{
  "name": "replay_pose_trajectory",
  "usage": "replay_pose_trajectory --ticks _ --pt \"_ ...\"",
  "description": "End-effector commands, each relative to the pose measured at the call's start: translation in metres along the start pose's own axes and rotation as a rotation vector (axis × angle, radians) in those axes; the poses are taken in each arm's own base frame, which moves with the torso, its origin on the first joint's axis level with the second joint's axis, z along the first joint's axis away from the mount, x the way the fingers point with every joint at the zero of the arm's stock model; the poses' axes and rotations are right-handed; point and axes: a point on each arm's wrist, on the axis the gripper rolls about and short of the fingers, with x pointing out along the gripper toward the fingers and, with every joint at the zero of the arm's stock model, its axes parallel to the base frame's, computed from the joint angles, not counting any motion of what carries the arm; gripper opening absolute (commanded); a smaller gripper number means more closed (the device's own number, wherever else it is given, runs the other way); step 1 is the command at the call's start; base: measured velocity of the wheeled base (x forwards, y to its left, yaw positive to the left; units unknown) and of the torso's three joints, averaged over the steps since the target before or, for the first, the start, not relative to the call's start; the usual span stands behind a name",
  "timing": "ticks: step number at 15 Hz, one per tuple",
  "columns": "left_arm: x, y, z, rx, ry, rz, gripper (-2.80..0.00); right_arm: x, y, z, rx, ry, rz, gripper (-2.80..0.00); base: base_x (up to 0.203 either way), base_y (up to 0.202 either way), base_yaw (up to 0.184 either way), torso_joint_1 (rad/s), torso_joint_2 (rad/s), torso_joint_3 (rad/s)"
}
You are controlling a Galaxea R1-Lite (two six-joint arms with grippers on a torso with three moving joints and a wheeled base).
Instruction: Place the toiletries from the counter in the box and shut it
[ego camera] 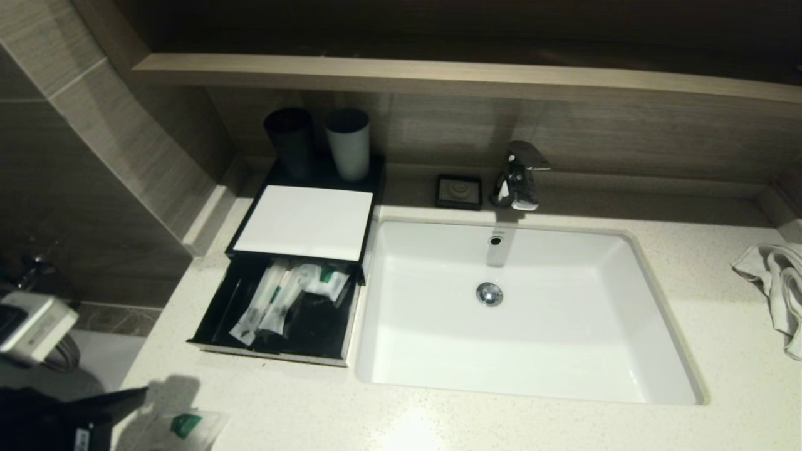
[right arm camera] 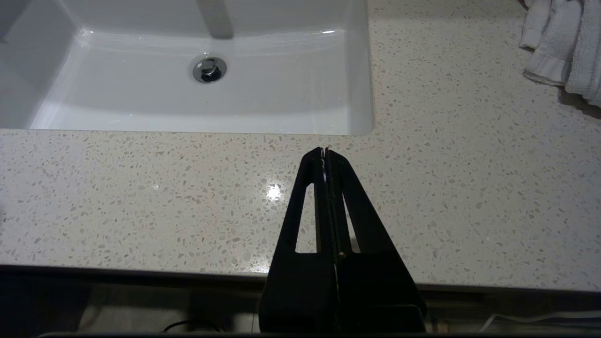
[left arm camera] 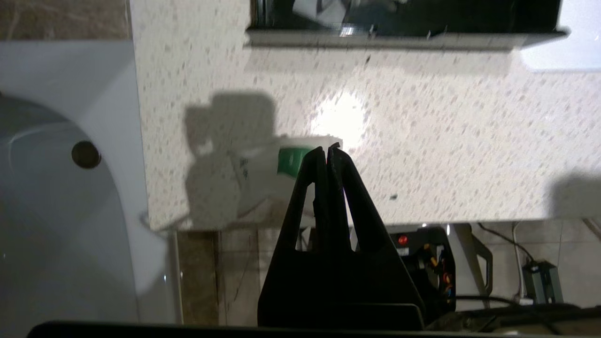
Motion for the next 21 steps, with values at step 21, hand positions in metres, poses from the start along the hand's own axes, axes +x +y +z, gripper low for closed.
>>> replay_pose_trajectory --ticks 21 --pt "0.044 -0.003 -0.04 -0.091 0.212 0.065 -2.8 0.0 0.0 0.0 0.0 0.0 0.0 -2.8 0.0 0.0 0.0 0.0 0.0 0.0"
